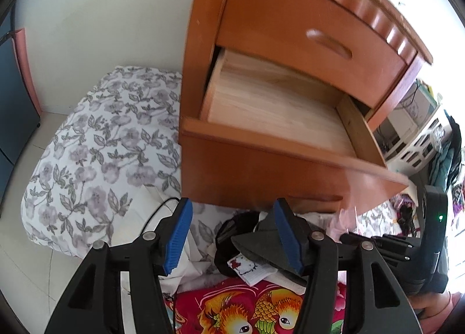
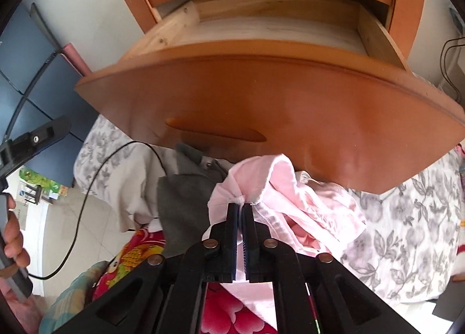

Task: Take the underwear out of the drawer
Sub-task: 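Lower the pink shirt onto the bed and open the right gripper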

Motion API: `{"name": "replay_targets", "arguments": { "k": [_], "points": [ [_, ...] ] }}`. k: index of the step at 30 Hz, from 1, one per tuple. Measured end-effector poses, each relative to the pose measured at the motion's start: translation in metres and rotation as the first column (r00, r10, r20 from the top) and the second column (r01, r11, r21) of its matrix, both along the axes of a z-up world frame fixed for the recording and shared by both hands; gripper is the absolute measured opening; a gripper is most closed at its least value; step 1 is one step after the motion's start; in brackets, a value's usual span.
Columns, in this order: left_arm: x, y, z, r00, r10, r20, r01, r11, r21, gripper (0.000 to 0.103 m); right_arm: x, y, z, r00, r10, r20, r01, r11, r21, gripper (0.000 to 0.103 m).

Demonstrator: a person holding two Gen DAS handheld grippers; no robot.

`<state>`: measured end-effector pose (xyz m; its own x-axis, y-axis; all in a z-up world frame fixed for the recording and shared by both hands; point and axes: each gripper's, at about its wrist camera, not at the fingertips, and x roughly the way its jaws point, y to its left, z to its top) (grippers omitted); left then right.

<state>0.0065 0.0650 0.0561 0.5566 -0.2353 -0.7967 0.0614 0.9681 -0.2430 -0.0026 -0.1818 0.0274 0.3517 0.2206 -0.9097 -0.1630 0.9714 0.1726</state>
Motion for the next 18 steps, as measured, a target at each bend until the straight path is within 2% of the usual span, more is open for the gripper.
{"name": "replay_targets", "arguments": {
  "k": [2, 3, 4, 5, 7, 10, 13, 15, 17, 18],
  "points": [
    [0.0, -0.007, -0.005, 1.0, -0.017, -0.015, 0.017, 1.0, 0.006, 0.06, 0.001, 0.0, -0.001, 1.0, -0.005, -0.006, 0.005, 1.0, -0.006, 0.006],
    [0.001, -0.01, -0.007, 0.999, -0.025, -0.022, 0.025, 1.0, 0.01, 0.061, 0.001, 0.002, -0.001, 1.0, -0.007, -0.005, 0.007, 1.0, -0.01, 0.01],
    [0.001, -0.013, -0.009, 0.999, -0.033, -0.028, 0.034, 0.999, 0.016, 0.065, 0.001, 0.003, 0.0, 1.0, -0.012, -0.002, 0.011, 1.0, -0.015, 0.022],
    [0.0, -0.016, -0.011, 0.999, -0.04, -0.029, 0.04, 0.999, 0.022, 0.069, 0.0, 0.002, 0.001, 1.0, -0.017, 0.006, 0.017, 1.0, -0.023, 0.039],
    [0.0, -0.021, -0.012, 0.998, -0.044, -0.034, 0.045, 0.998, 0.039, 0.071, -0.002, 0.004, 0.004, 1.0, -0.022, 0.02, 0.023, 0.999, -0.034, 0.059],
    [0.0, -0.025, -0.013, 0.998, -0.045, -0.037, 0.047, 0.998, 0.051, 0.072, -0.006, 0.003, 0.011, 0.998, -0.034, 0.045, 0.036, 0.998, -0.042, 0.062],
    [0.0, -0.025, -0.013, 0.999, -0.03, -0.034, 0.033, 0.997, 0.066, 0.082, -0.008, 0.0, 0.018, 0.996, -0.059, 0.062, 0.063, 0.996, -0.058, 0.07],
    [0.0, -0.024, -0.013, 0.999, -0.02, -0.027, 0.022, 0.997, 0.075, 0.084, -0.01, -0.002, 0.023, 0.994, -0.068, 0.08, 0.073, 0.995, -0.065, 0.076],
    [0.001, -0.022, -0.013, 1.0, -0.006, -0.024, 0.007, 0.997, 0.082, 0.084, -0.012, -0.004, 0.029, 0.992, -0.075, 0.106, 0.082, 0.995, -0.063, 0.088],
    [0.001, -0.022, -0.013, 1.0, 0.002, -0.021, 0.0, 0.997, 0.083, 0.084, -0.013, -0.006, 0.032, 0.99, -0.078, 0.12, 0.085, 0.995, -0.057, 0.09]
  ]
}}
